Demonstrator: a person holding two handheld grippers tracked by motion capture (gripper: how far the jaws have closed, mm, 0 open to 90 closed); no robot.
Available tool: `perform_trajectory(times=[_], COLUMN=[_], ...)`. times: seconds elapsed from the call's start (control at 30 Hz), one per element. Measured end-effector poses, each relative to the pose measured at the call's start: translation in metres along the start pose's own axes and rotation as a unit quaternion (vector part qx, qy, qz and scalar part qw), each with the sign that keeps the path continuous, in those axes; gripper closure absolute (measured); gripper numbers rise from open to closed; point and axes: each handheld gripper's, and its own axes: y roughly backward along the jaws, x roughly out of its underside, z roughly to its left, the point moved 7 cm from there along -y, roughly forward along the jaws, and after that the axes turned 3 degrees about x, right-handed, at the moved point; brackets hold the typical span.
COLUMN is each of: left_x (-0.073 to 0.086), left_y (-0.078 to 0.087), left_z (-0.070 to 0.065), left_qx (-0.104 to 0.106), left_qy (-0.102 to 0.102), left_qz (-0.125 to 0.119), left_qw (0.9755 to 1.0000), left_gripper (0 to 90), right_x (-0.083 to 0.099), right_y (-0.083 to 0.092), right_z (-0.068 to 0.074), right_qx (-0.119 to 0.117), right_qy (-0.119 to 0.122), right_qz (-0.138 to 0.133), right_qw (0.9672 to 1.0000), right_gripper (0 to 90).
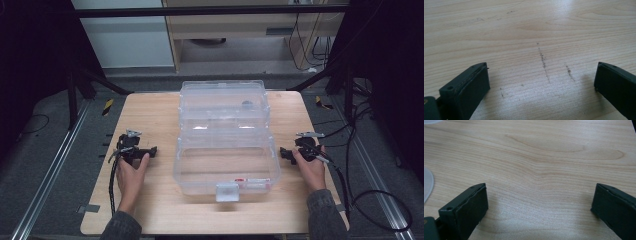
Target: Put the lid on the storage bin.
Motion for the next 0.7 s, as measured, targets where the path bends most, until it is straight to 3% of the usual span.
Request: perform_trajectory(times=[0.2, 0.27, 0.33, 0.4, 0.47, 0.57, 0.7], left_x=[0.001, 0.003, 0.006, 0.007, 0.006, -0.005, -0.008], left_y=[0.001, 0.003, 0.006, 0.011, 0.023, 0.043, 0.071], left_z=[-0.001, -0.001, -0.002, -0.005, -0.011, -0.015, -0.026], left_qx=[-0.004, -0.001, -0.005, 0.005, 0.029, 0.041, 0.066], left_qy=[0.004, 0.001, 0.007, 0.004, -0.006, -0.029, -0.066], left_qz=[-0.001, 0.0, 0.002, 0.002, -0.012, -0.043, -0.049], left_qw=[1.0, 1.0, 1.0, 1.0, 0.9995, 0.9978, 0.9944], left_gripper=[0.0, 0.0, 0.0, 1.2, 6.0, 6.7, 6.8], right_x=[0.003, 0.004, 0.004, 0.005, 0.004, 0.004, 0.005], right_y=[0.004, 0.007, 0.011, 0.017, 0.029, 0.053, 0.087], right_z=[0.002, 0.002, 0.002, 0.002, 0.003, 0.007, 0.014], right_qx=[0.002, 0.003, 0.006, 0.002, 0.004, 0.008, 0.028], right_qy=[-0.003, -0.003, -0.006, 0.002, 0.017, 0.04, 0.127], right_qz=[-0.001, -0.009, -0.025, -0.035, -0.046, -0.054, -0.055], right_qw=[1.0, 0.9999, 0.9996, 0.9994, 0.9988, 0.9977, 0.99], right_gripper=[2.4, 8.9, 9.8, 10.5, 10.9, 13.7, 14.8])
